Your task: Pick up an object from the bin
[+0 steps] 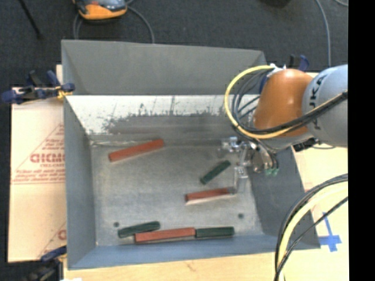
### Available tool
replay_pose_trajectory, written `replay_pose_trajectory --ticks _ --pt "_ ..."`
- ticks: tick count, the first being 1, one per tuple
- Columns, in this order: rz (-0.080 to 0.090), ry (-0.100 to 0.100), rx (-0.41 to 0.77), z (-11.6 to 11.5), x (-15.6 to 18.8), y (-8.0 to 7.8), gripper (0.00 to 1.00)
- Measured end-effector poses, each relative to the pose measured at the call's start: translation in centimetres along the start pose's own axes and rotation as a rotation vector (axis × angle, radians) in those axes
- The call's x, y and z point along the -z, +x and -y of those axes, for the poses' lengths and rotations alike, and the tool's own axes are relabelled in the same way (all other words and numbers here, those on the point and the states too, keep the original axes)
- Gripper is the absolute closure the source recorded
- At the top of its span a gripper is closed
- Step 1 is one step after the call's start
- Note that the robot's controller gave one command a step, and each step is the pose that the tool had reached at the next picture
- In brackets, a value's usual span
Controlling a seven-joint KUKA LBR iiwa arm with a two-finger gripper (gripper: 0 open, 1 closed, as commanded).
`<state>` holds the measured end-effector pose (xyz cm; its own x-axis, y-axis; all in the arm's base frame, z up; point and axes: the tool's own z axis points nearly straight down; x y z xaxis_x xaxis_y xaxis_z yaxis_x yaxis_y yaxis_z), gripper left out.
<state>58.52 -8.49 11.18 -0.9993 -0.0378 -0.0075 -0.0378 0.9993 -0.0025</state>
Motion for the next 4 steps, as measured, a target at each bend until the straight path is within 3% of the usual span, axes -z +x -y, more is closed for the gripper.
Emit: replay_pose_trajectory --ticks 1,2,3,4 --pt "0.001 0.001 0.216 -1.3 -3.8 0.5 1.00" --pt "0.001 0.001 0.216 -1.3 -3.8 0.5 1.00" --pt "0.002 0.000 0.230 -2.2 11.9 2.4 1.00" --pt "-0.003 -0.003 0.229 -2.3 11.7 2.5 0.00"
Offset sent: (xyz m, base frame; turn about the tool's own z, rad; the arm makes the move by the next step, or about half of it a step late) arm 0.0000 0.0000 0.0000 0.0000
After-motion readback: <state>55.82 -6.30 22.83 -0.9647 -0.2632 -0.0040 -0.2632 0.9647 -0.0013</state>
